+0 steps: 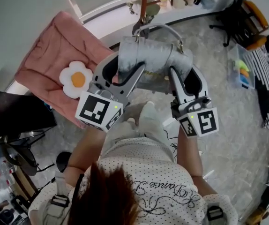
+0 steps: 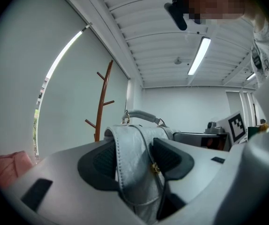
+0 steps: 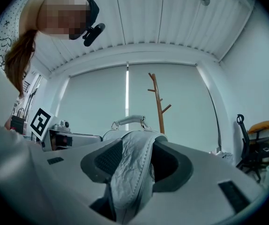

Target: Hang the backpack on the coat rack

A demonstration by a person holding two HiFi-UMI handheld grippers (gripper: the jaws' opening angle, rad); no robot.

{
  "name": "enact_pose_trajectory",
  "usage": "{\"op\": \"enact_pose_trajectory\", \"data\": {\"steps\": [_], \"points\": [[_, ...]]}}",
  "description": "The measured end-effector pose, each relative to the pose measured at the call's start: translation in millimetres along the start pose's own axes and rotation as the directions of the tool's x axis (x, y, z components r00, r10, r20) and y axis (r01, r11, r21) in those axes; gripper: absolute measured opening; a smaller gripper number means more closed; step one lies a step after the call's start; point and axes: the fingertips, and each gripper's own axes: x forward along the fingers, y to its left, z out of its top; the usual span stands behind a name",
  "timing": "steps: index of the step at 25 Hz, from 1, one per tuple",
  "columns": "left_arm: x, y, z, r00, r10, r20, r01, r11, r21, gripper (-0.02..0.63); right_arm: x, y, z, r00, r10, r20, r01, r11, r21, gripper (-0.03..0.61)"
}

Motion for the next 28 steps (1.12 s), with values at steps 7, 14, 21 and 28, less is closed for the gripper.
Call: {"op": "enact_pose_trajectory", "data": {"steps": [7, 14, 21, 28], "points": [[57.1, 24.3, 3.5, 0.998, 0.069, 0.006, -0.069, 0.997, 0.016, 0.225, 45.3, -54.0, 1.0, 0.997, 0.076, 0.000, -0.076, 0.997, 0.005, 0.183], [106.1, 44.9, -2.9, 0.985, 0.170, -0.011, -0.170, 0.985, 0.014, 0.225, 85.9, -102.8, -7.4, 0.985, 0.172, -0.013, -0.171, 0.985, 0.025, 0.183], [129.8, 69.1, -14.6, 0.973, 0.223, -0.052, -0.223, 0.975, -0.007, 0.224, 119.5, -123.9, -23.7, 0.974, 0.223, -0.032, -0.220, 0.973, 0.074, 0.183], [151.3, 105.2, -29.3, 0.979, 0.193, -0.068, -0.196, 0.980, -0.037, 0.224, 155.8, -134.6, -37.2, 0.976, 0.208, -0.070, -0.204, 0.977, 0.060, 0.183]]}}
